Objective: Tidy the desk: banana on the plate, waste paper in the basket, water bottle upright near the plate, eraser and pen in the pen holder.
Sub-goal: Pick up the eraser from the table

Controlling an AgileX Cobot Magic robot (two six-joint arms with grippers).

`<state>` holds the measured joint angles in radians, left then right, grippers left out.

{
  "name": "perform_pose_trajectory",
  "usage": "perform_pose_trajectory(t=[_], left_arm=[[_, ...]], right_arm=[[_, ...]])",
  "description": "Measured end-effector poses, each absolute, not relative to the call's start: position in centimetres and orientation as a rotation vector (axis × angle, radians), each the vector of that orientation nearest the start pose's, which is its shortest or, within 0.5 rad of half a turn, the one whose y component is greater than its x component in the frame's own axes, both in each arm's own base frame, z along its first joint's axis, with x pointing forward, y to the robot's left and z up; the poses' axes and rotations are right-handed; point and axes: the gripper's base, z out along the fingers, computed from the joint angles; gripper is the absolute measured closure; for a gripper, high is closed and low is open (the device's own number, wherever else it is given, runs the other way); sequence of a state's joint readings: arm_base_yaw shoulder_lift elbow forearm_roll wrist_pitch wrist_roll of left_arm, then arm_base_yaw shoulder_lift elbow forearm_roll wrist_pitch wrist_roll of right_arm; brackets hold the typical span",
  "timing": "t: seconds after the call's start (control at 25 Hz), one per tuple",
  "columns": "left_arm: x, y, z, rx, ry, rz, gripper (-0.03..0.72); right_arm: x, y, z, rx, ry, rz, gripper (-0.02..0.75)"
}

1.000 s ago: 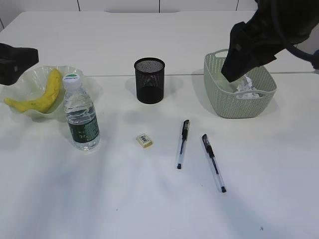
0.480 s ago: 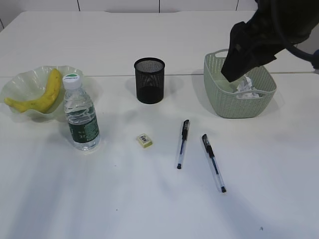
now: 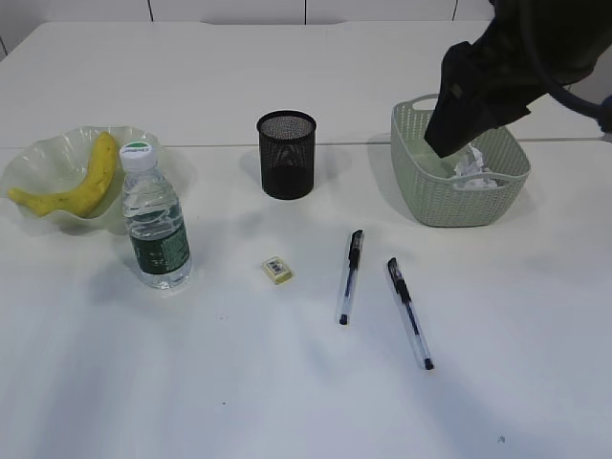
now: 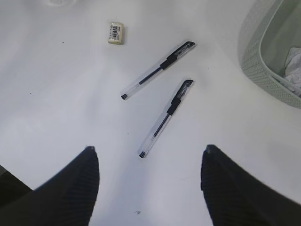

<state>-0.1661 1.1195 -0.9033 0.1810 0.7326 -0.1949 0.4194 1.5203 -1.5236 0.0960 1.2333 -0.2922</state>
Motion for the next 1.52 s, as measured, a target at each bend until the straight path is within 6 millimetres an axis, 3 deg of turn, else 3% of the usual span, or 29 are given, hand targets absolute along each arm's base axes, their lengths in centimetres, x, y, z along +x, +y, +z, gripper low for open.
perform_pose_trajectory(t=[0.4,0.68,0.96,1.24,1.52], left_arm=[[19.7,-3.0,31.7,0.237,2.718,-0.007,0.151],[18.7,-3.5,32.9,0.206,2.653,-0.114,0.151],[17.7,-3.6,34.0,0.191,2.585,-0.164,0.151],[17.7,-3.6,33.9,0.19,2.587,-0.167,0.151],[17.7,-3.6,33.9,0.19,2.587,-0.167,0.151]], right_arm=[[27.9,13.5,36.9,-0.815,2.595,0.213,0.237],[27.9,13.9,36.7,-0.757,2.629,0.291,0.241],[30.2,15.6,35.5,-0.746,2.67,0.384,0.271],[32.8,19.7,34.7,-0.811,2.646,0.333,0.272],[35.4,24.1,30.7,-0.836,2.7,0.273,0.273]])
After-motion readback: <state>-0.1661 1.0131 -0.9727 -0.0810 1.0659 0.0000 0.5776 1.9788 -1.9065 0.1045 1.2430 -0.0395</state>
